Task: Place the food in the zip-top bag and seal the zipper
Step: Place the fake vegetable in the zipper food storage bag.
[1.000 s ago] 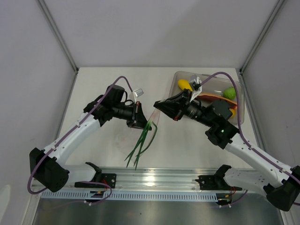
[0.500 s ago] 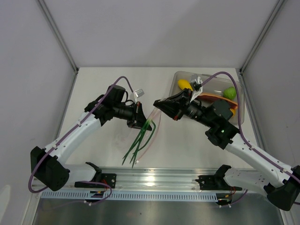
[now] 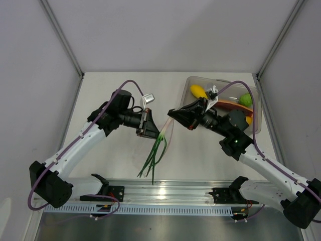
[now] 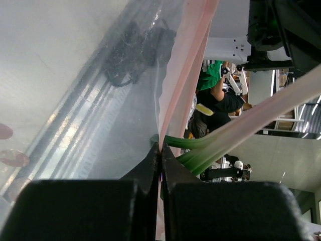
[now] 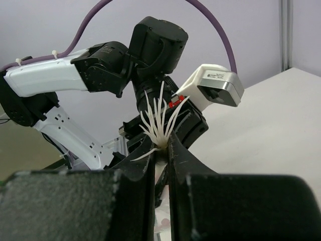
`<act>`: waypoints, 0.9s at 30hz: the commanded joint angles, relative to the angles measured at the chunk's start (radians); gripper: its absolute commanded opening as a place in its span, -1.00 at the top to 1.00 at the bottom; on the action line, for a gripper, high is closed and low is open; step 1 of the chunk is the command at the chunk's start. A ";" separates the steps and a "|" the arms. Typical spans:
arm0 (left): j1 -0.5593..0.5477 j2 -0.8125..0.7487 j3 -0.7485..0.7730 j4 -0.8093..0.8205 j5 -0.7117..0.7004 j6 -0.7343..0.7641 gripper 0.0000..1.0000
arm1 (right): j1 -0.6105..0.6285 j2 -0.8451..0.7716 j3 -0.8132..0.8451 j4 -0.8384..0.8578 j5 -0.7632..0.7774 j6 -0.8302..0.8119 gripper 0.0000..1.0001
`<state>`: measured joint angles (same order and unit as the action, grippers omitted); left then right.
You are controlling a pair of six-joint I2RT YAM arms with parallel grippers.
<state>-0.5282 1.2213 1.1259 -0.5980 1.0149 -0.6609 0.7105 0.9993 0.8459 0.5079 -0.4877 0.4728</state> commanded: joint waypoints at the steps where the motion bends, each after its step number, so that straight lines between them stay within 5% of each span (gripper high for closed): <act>1: -0.006 -0.039 0.000 0.061 0.076 -0.023 0.99 | -0.026 -0.039 -0.018 0.073 -0.038 0.010 1.00; 16: 0.014 -0.046 0.023 0.055 0.071 -0.055 0.99 | -0.085 -0.131 -0.045 -0.086 -0.104 -0.042 1.00; 27: 0.014 -0.036 0.144 -0.191 -0.170 0.017 0.99 | -0.072 -0.149 0.021 -0.334 -0.065 -0.184 1.00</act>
<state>-0.5201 1.2087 1.2274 -0.7261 0.9134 -0.6682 0.6312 0.8635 0.8001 0.2436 -0.5678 0.3626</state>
